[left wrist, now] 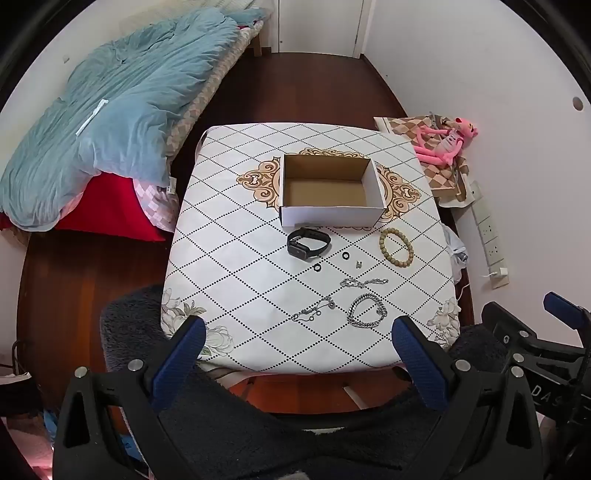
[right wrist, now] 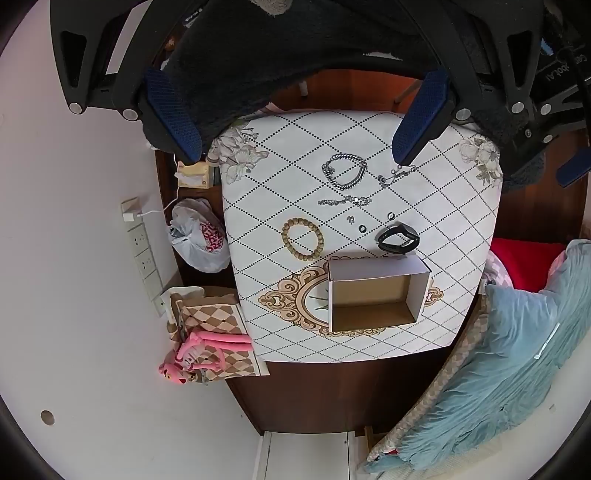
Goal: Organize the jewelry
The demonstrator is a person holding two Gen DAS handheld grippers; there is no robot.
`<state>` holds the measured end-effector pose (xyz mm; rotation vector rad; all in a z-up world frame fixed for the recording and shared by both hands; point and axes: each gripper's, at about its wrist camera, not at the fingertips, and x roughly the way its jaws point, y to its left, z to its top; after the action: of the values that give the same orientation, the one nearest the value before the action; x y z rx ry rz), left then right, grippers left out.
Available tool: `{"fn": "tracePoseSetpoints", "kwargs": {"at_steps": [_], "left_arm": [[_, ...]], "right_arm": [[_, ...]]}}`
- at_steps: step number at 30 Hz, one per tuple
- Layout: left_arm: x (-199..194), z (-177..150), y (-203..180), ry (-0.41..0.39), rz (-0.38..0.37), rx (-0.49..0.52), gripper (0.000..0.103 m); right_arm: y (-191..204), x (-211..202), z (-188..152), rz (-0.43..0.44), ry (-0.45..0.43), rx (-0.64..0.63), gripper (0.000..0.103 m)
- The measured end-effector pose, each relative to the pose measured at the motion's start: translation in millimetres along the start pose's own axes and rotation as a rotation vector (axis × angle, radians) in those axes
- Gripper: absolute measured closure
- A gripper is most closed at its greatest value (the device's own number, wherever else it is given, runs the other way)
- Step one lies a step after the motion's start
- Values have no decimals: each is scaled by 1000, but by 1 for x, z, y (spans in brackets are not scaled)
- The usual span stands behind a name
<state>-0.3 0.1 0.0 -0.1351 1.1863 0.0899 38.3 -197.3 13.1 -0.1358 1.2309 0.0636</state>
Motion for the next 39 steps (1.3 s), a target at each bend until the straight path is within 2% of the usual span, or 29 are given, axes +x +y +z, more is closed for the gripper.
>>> {"fn": "tracePoseSetpoints", "kwargs": {"at_steps": [39], "left_arm": [[-8,2,0,1,7,10,0]], "right_arm": [[-7,-7,-1,-4,2,16,0]]}}
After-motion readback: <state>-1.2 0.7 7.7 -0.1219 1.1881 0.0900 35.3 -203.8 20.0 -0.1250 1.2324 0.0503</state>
